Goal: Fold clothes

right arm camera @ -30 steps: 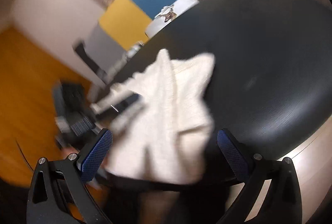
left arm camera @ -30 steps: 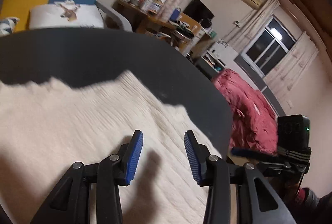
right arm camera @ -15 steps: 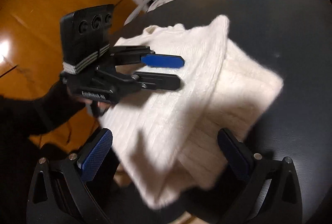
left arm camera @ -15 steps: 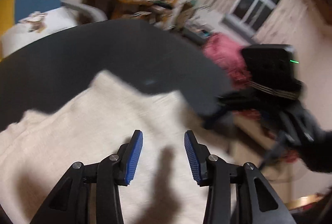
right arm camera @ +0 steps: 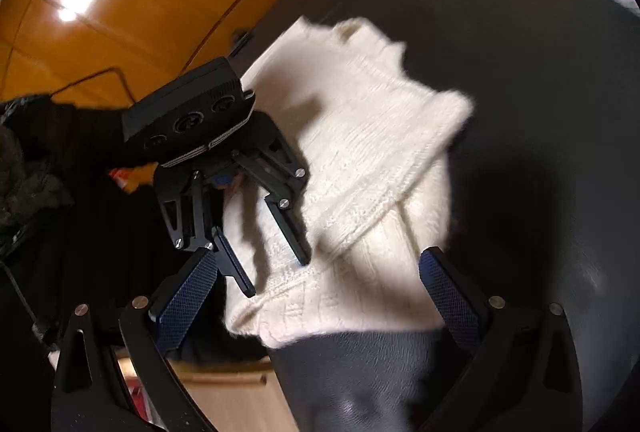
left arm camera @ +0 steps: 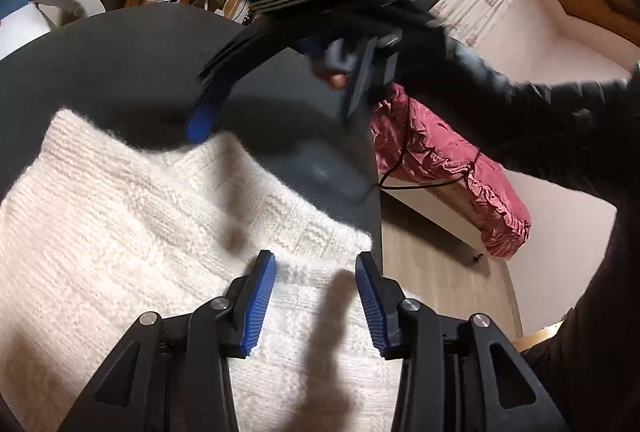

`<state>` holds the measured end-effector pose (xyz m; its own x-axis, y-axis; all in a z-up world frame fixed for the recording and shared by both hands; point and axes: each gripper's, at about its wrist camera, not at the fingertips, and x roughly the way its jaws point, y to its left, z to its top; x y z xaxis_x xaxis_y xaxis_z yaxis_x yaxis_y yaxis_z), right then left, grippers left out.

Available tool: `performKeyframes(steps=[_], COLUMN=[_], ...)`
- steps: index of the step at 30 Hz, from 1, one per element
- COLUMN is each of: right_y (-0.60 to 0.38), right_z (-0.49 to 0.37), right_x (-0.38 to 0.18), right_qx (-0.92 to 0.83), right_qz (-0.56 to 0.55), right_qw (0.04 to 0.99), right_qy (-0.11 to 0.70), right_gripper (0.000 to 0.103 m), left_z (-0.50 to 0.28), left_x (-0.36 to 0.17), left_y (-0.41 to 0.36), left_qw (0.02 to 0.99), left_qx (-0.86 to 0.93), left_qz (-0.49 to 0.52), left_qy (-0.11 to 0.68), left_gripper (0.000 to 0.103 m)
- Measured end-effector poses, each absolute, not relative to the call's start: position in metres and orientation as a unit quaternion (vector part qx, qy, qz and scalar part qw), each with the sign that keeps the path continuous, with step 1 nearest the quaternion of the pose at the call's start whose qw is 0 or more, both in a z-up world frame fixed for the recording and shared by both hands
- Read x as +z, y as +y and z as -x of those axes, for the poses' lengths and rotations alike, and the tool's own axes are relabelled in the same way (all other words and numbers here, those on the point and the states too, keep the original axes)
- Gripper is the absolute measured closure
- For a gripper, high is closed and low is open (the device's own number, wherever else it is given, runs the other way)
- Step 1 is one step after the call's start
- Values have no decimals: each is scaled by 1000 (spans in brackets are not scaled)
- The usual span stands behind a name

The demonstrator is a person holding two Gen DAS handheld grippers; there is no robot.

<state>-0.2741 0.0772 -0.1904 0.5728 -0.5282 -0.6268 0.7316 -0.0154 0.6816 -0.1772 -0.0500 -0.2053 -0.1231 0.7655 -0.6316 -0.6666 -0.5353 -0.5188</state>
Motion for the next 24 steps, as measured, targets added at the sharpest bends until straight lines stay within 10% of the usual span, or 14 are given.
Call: performKeyframes(steps=[24], right_y=[67], right_z=[232], right_x=[-215], right_qx=[-285], right_qz=[-680], right_qw=[630], right_qy=[246], right_gripper=[0], left_z=[151], left_x=[-207], left_y=[-19], left_qw=[402], left_qx=[791], left_qz=[461], left_qy=[36], left_gripper=[66])
